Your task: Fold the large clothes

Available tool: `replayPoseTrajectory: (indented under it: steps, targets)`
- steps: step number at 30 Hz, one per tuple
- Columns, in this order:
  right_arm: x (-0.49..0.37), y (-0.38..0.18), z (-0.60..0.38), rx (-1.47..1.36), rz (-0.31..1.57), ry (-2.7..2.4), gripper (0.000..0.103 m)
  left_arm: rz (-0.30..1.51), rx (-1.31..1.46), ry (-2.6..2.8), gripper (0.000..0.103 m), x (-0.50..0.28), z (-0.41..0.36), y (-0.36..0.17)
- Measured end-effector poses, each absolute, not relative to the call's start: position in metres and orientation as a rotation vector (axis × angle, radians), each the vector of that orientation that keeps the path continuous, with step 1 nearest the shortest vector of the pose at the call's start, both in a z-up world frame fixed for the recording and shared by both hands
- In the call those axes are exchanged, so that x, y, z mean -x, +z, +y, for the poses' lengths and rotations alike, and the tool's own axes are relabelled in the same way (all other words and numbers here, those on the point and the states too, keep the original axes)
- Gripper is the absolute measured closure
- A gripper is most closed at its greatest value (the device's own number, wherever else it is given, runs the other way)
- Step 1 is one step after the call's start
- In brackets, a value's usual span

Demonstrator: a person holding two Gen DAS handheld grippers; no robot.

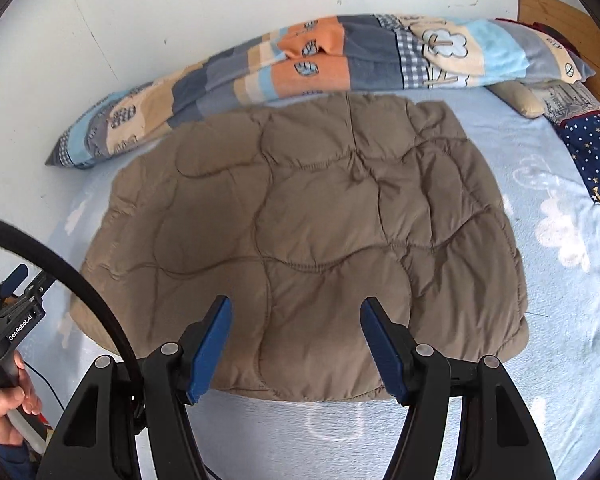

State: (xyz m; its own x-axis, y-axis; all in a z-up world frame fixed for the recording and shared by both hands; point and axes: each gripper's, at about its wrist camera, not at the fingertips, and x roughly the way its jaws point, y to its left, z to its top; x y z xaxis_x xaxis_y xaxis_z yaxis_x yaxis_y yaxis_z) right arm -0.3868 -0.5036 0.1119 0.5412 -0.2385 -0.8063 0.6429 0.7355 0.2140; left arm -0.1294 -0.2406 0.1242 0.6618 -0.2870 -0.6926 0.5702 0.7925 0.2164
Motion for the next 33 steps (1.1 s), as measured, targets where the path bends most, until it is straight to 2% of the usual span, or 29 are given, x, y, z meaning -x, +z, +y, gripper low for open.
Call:
replayPoseTrajectory:
  steps: [8, 27, 33]
  targets:
    - [0.374, 0.087, -0.517, -0.574, 0.910, -0.563, 0.032, 0.735, -0.516, -0.483, 0.022, 0.116, -0.250, 0.096]
    - [0.378, 0.084, -0.522, -0.558, 0.933, -0.522, 0.031, 0.713, -0.569, -0.493, 0.022, 0.115, -0.258, 0.094]
    - [0.410, 0.123, -0.547, -0.530, 0.786, -0.579, 0.031, 0.834, -0.344, -0.518, 0.022, 0.054, -0.224, 0.101]
